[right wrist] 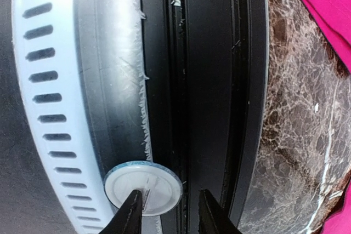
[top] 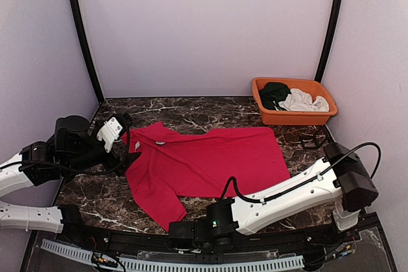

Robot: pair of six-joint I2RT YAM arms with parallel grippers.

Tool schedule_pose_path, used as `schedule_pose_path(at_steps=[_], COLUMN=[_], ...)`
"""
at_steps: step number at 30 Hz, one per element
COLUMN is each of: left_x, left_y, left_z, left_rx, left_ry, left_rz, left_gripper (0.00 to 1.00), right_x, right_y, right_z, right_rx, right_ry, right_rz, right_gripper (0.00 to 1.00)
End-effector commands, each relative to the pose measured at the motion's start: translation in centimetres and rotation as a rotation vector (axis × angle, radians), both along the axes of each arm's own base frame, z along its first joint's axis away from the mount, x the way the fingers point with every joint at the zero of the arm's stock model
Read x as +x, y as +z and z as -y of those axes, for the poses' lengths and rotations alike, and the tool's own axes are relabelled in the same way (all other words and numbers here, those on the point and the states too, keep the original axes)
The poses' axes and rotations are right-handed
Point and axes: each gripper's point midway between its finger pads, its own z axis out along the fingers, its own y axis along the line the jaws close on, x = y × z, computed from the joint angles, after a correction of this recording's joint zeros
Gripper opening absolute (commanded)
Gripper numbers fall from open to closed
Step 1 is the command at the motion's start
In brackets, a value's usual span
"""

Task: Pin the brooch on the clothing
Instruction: Pick up the brooch from the corner of the board.

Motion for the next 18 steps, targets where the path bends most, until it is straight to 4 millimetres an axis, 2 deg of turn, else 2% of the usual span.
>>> schedule_pose_path(at_steps=[1, 4, 9, 18], left_x=[0.14, 0.17, 0.20, 0.23], left_y=[-0.47, -0.53, -0.66, -0.78], left_z=[-0.14, -0.10, 0.00, 0.01], left_rx=[0.008, 0.009, 0.012, 0.015], left_ry=[0.012, 0.011, 0.009, 0.009], left_rz=[0.001, 0.001, -0.001, 0.000], left_gripper=[0.99, 0.99, 0.99, 0.99], right_x=[-0.75, -0.71, -0.50, 0.00], right_y=[-1.88, -1.99, -1.73, -1.08], right_z=[1.06, 1.13, 0.84, 0.85], right_rx=[-0.069, -0.076, -0.069, -0.063], right_ry=[0.012, 0.013, 0.015, 0.019], right_rz=[-0.025, -0.024, -0.013, 0.015], right_gripper=[0.29, 0.15, 0.01, 0.00])
